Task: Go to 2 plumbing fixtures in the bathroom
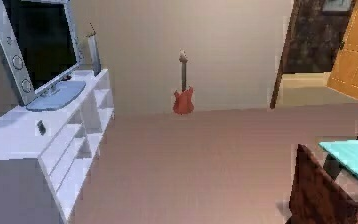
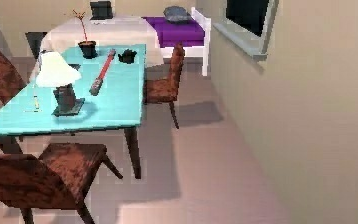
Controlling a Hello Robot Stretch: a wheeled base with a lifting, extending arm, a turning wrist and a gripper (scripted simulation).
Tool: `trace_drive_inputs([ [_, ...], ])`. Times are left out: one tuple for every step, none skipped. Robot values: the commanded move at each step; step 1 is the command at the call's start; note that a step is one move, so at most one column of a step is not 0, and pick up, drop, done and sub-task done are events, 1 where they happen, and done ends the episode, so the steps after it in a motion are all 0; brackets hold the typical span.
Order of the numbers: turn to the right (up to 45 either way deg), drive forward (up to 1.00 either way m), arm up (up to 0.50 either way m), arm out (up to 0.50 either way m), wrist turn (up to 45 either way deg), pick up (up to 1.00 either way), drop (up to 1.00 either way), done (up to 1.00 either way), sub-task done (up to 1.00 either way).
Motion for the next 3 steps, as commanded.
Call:
trace_drive_inputs([
  [0.0, 1.0, 0.0, 0.0, 0.0, 0.0, 0.0, 0.0, 0.0],
  [21.0, 0.0, 0.0, 0.0, 0.0, 0.0, 0.0, 0.0, 0.0],
  [0.0, 0.05, 0.0, 0.0, 0.0, 0.0, 0.0, 0.0, 0.0],
])
